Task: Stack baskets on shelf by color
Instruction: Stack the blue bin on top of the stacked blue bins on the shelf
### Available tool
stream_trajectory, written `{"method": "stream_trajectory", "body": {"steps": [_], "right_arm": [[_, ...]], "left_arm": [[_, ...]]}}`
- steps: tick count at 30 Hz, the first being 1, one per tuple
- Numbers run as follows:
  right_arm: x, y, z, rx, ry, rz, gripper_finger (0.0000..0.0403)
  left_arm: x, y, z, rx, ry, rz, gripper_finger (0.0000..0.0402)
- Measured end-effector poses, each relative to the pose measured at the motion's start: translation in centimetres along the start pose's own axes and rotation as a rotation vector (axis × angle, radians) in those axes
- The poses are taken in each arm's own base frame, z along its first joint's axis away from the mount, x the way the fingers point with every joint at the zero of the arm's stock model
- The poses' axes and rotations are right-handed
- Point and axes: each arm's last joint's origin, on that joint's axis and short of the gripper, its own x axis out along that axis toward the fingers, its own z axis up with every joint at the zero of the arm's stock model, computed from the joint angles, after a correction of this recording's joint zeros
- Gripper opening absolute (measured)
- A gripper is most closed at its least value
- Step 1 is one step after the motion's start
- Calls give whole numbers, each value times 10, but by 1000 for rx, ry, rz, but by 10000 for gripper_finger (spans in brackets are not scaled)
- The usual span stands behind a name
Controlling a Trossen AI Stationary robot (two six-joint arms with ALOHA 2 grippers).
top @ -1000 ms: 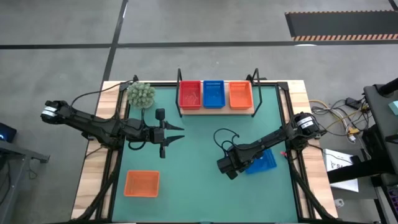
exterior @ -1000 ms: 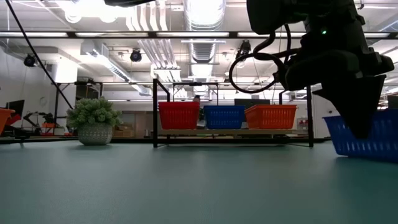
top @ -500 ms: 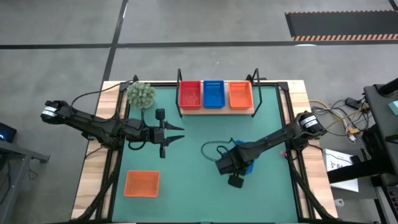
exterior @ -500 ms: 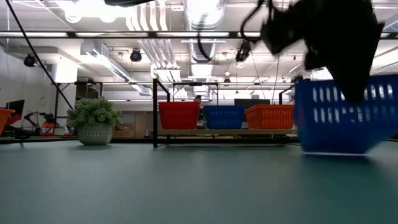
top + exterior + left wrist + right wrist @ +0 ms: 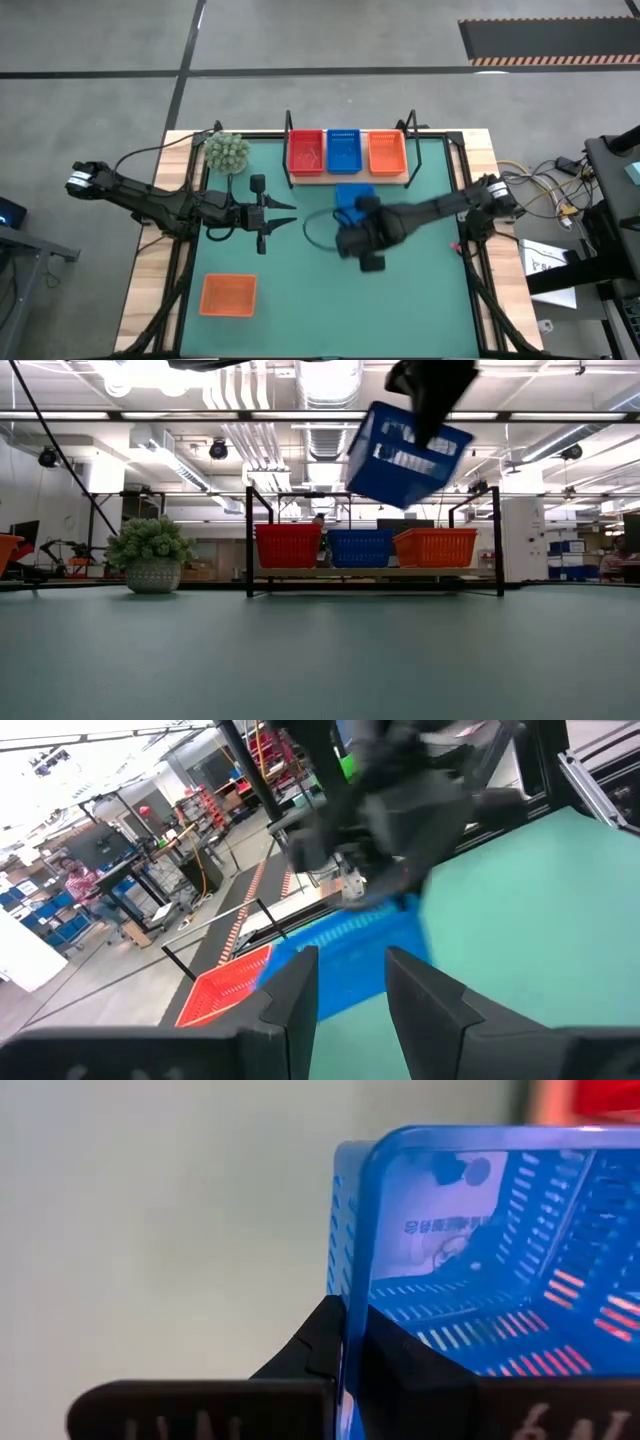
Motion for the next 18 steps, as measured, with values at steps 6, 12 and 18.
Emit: {"method": "stream_trajectory", "body": {"steps": [6, 12, 18], "right_arm": [[-7, -61, 9, 60, -22, -23, 8], [7, -116, 11, 37, 13, -52, 8], [38, -154, 12, -19, 78, -59, 8]], "left_arm": [[0, 0, 0, 0, 0, 0, 102], [0, 0, 0, 0, -1, 0, 102], [0, 0, 0, 1, -2, 1, 102]]}}
